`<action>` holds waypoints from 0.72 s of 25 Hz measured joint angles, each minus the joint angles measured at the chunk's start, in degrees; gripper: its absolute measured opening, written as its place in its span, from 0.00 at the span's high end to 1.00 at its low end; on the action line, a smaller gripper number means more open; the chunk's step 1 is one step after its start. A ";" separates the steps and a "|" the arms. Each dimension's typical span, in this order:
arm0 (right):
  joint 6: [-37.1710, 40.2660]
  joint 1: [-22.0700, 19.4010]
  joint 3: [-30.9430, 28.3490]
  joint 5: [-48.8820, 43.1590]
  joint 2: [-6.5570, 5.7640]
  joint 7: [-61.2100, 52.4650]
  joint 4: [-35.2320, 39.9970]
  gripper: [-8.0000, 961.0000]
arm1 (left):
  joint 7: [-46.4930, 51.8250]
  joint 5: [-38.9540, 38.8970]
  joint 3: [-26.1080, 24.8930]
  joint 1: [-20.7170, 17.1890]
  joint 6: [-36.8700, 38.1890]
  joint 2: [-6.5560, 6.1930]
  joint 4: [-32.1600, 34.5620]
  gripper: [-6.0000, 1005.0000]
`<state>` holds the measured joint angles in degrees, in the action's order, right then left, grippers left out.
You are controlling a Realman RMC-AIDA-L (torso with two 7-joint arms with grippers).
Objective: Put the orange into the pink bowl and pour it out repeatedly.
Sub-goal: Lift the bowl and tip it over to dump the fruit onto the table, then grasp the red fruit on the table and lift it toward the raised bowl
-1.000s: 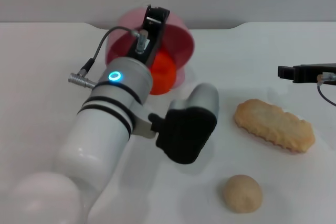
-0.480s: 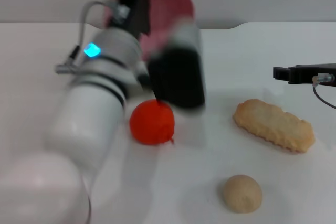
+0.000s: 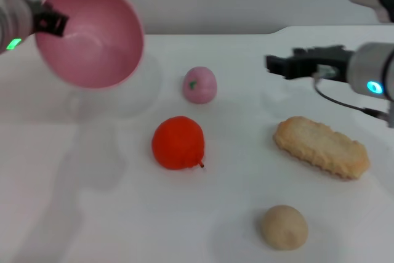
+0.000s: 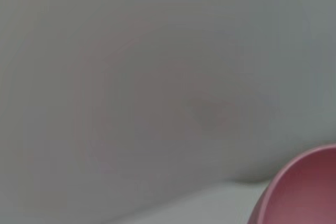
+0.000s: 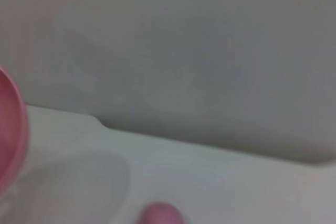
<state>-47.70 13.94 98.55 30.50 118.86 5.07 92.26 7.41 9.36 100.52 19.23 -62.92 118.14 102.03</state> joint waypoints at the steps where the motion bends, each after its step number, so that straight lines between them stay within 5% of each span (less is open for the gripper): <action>1: 1.14 0.60 0.89 0.05 0.00 0.26 -0.24 0.43 | -2.59 -4.74 -3.76 0.14 -0.45 -0.06 -0.63 0.95; 4: 5.51 3.68 3.92 0.36 0.00 0.76 -3.22 0.43 | -8.91 -16.85 -14.02 -0.07 -1.08 -0.13 -3.56 0.95; 7: 8.47 8.19 6.64 2.14 0.11 1.04 -8.51 0.36 | -11.14 -21.25 -18.81 -0.99 -1.05 -0.15 -5.29 0.95; 11: 12.33 15.56 10.78 8.17 0.14 1.05 -18.04 0.21 | -11.89 -21.42 -19.18 -1.50 -1.01 -0.24 -6.01 0.95; 18: 14.75 23.08 17.30 15.79 0.41 1.06 -27.01 0.25 | -12.82 -21.60 -18.83 0.44 -0.99 -0.27 -8.69 0.95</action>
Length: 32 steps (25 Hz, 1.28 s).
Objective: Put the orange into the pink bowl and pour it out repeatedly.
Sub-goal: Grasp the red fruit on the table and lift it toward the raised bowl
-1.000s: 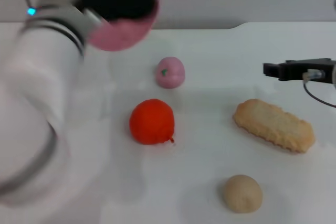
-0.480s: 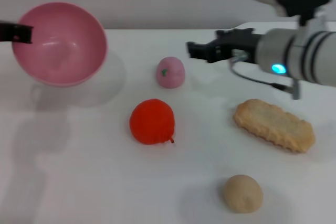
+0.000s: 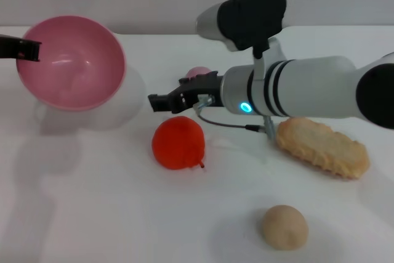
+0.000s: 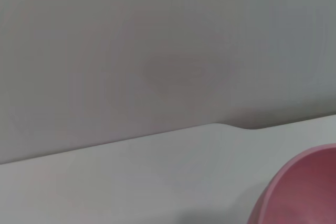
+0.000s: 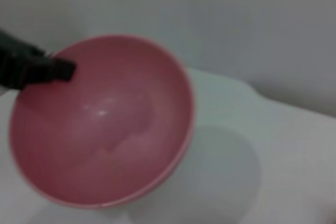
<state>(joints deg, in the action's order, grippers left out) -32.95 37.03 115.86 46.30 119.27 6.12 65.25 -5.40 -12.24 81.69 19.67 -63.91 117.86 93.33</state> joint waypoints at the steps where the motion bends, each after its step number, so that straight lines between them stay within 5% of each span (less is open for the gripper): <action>1: 0.04 0.25 0.39 0.42 0.08 -0.08 -0.37 0.25 | -0.01 0.00 0.02 0.34 0.05 0.00 -0.42 0.95; 19: -0.18 5.60 5.11 10.65 0.42 0.00 -12.82 0.33 | -1.44 -0.62 0.21 2.69 0.31 -0.01 -2.58 0.95; 32: -2.08 2.35 4.81 9.04 -0.06 2.76 -4.60 0.47 | -1.85 -0.69 1.01 2.31 -0.11 -0.01 -2.59 0.95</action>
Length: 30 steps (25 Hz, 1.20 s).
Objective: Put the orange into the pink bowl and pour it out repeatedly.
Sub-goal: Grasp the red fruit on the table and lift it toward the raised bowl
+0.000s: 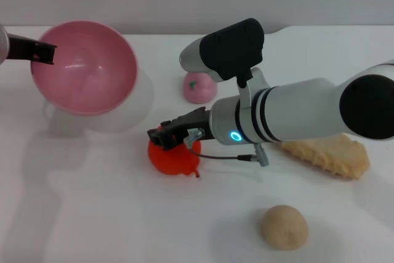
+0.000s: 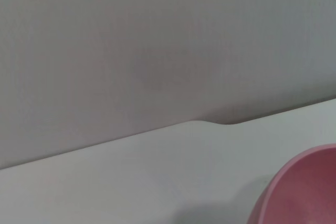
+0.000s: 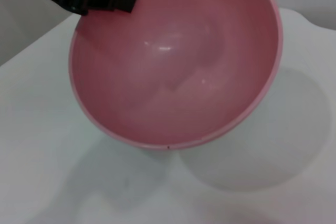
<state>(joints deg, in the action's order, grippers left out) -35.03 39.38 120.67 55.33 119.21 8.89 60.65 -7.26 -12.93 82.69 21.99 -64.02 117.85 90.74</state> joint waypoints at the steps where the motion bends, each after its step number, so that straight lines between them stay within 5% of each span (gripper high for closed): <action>1: -0.01 -0.15 -0.04 -0.27 -0.02 0.00 0.30 0.49 | -0.17 -0.01 0.00 -0.01 0.04 0.01 -0.13 0.95; 7: 0.04 -1.08 -0.50 -1.10 -0.10 0.05 0.86 0.62 | -0.39 -0.08 0.00 0.11 0.12 0.03 -0.21 0.95; 10: 0.73 -1.80 -1.90 -0.86 -0.11 -0.05 -0.19 0.86 | -0.39 -0.09 0.17 0.19 0.11 0.00 -0.22 0.95; 14: -0.39 -1.18 -2.44 -1.00 -0.14 -0.07 -1.59 0.99 | -0.39 -0.10 0.62 0.48 0.15 0.00 -0.71 0.95; 21: -0.25 -1.27 -2.75 -1.06 -0.09 -0.05 -1.90 0.87 | -0.39 -0.08 1.15 0.78 0.16 0.00 -0.95 0.95; 30: -0.42 -1.09 -2.52 -0.97 -0.04 0.01 -1.38 0.47 | -0.39 -0.09 1.37 0.78 0.01 0.00 -0.95 0.95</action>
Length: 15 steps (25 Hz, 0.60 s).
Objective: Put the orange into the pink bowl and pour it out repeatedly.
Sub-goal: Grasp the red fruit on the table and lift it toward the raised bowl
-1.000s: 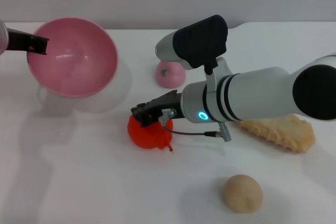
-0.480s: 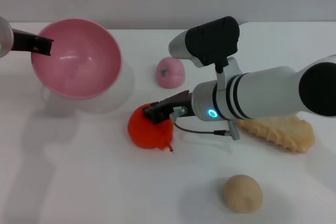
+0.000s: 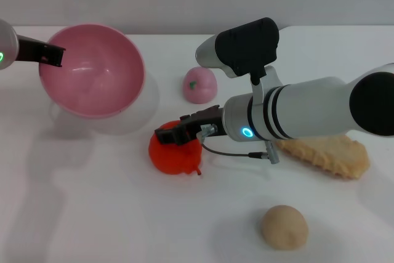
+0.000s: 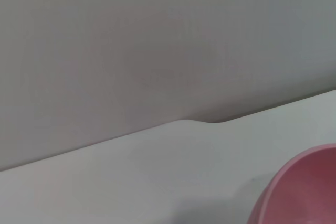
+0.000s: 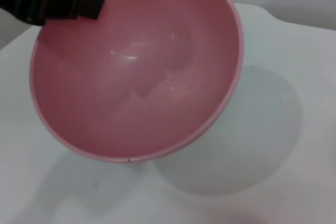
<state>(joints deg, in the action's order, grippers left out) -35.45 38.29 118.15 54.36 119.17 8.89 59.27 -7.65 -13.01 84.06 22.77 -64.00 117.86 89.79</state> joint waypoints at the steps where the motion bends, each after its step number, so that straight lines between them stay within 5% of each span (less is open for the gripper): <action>1: -0.05 0.00 0.00 0.03 0.01 0.01 0.02 0.43 | 0.00 0.00 0.00 0.00 0.00 0.00 0.00 0.95; 12: -1.37 0.04 0.49 0.35 0.11 0.05 0.73 0.21 | 0.00 -0.08 0.65 0.54 -0.53 0.00 0.05 0.95; 15: -1.18 0.19 0.86 0.37 0.16 0.03 0.00 0.23 | 0.00 -0.09 0.70 0.61 -0.57 0.00 0.06 0.95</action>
<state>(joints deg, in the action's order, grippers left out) -36.63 38.47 119.00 54.73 119.33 8.93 59.27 -7.65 -13.10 84.77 23.37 -64.57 117.86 89.85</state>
